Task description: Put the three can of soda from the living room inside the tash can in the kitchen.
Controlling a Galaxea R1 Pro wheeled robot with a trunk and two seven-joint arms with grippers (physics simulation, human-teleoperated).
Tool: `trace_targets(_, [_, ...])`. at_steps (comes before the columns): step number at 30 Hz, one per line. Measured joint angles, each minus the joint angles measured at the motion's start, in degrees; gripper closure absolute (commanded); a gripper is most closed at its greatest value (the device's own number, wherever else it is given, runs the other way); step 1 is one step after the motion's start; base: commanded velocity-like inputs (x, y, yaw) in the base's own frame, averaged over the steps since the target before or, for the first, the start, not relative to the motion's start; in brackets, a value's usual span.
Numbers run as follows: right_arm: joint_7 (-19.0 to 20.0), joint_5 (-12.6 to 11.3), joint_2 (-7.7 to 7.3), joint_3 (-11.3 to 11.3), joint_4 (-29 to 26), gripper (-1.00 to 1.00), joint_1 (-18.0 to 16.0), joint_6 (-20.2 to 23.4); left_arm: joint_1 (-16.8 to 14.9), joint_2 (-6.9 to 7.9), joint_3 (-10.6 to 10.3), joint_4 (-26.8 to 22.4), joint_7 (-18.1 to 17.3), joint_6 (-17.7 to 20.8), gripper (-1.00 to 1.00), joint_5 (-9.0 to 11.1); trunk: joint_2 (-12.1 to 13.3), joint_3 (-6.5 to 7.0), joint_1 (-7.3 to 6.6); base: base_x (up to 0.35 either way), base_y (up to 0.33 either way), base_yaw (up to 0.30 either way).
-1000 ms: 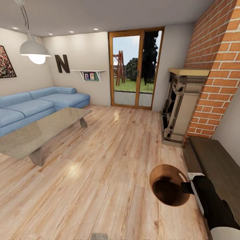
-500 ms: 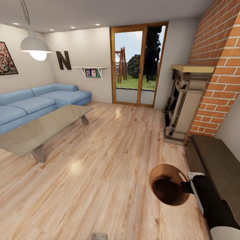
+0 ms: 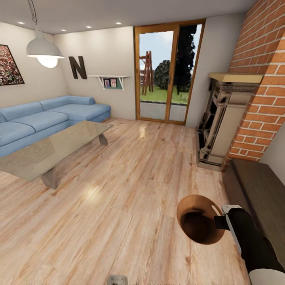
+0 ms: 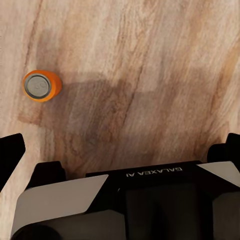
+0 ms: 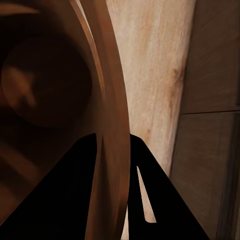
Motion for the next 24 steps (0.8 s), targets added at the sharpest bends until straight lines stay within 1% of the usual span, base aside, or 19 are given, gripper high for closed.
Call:
trace_targets(3, [0.0,0.0,-0.01,0.0,0.0,1.00,0.0,0.0,0.0,0.18,0.2,0.0,0.0,0.0,-1.00,0.1,0.0,-0.28,0.00,0.000,0.000,0.067])
trace_targets(6, [0.0,0.0,-0.01,0.0,0.0,1.00,0.0,0.0,0.0,0.35,0.4,0.0,0.0,0.0,-1.00,1.0,0.0,-0.55,0.00,0.000,0.000,0.067])
trace_targets(9, [0.0,0.0,-0.02,0.0,0.0,1.00,0.0,0.0,0.0,0.45,0.4,0.0,-0.1,0.0,-1.00,2.4,0.0,-0.83,0.00,0.000,0.000,0.067])
trace_targets(10, [0.0,0.0,-0.02,0.0,0.0,1.00,0.0,0.0,0.0,0.56,0.4,0.0,-0.1,0.0,-1.00,3.6,0.0,-0.92,0.00,0.000,0.000,0.067])
trace_targets(11, [0.0,0.0,0.00,0.0,0.0,1.00,0.0,0.0,0.0,0.68,0.4,-0.1,-0.1,0.0,-1.00,4.2,0.0,-1.02,0.00,0.000,0.000,0.067])
trace_targets(14, [0.0,0.0,0.03,0.0,0.0,1.00,0.0,0.0,-0.1,1.03,0.4,-0.1,-0.1,0.1,-1.00,5.6,0.0,-1.29,0.00,0.000,0.000,0.067])
trace_targets(17, [0.0,-0.2,0.02,0.0,0.0,1.00,0.0,0.0,-0.2,1.25,0.3,-0.1,-0.1,0.1,-1.00,6.3,0.0,-1.50,0.00,0.000,0.000,0.039])
trace_targets(24, [0.0,-0.1,0.05,0.0,0.0,1.00,0.0,0.0,-0.2,1.34,0.2,-0.2,-0.5,0.0,-1.00,6.6,0.0,-1.61,0.00,0.000,0.000,0.009])
